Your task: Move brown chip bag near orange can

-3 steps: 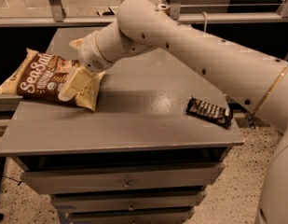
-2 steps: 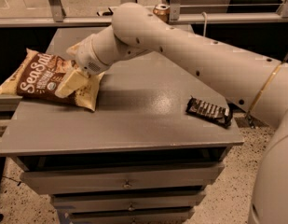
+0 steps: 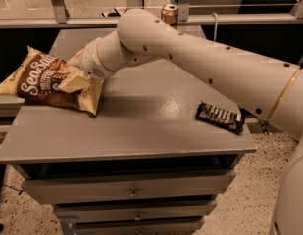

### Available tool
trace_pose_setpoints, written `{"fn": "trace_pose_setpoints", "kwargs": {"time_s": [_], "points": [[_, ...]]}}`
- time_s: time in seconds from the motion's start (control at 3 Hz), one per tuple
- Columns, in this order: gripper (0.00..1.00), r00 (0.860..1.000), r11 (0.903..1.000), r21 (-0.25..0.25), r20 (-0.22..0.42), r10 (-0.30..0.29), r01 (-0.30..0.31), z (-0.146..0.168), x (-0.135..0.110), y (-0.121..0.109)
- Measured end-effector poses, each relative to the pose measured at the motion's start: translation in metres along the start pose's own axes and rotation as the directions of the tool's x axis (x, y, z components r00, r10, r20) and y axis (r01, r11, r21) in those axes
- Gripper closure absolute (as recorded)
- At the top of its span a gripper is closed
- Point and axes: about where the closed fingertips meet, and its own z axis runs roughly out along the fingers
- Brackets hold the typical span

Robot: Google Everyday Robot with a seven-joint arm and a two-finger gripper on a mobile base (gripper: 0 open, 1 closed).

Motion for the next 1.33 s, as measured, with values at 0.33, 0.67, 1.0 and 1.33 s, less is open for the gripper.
{"fn": "trace_pose_setpoints", "kwargs": {"time_s": [0.33, 0.67, 1.0, 1.33], "points": [[0.88, 0.999, 0.9981, 0.052, 0.01, -0.033, 0.033, -0.022, -0.015, -0.003], [1.0, 0.997, 0.986, 0.151, -0.025, -0.067, 0.07, -0.071, -0.022, -0.013], [1.0, 0.993, 0.9662, 0.243, -0.095, -0.064, 0.085, -0.126, -0.018, -0.021], [1.0, 0.993, 0.9662, 0.243, -0.096, -0.064, 0.086, -0.126, -0.018, -0.021]]}}
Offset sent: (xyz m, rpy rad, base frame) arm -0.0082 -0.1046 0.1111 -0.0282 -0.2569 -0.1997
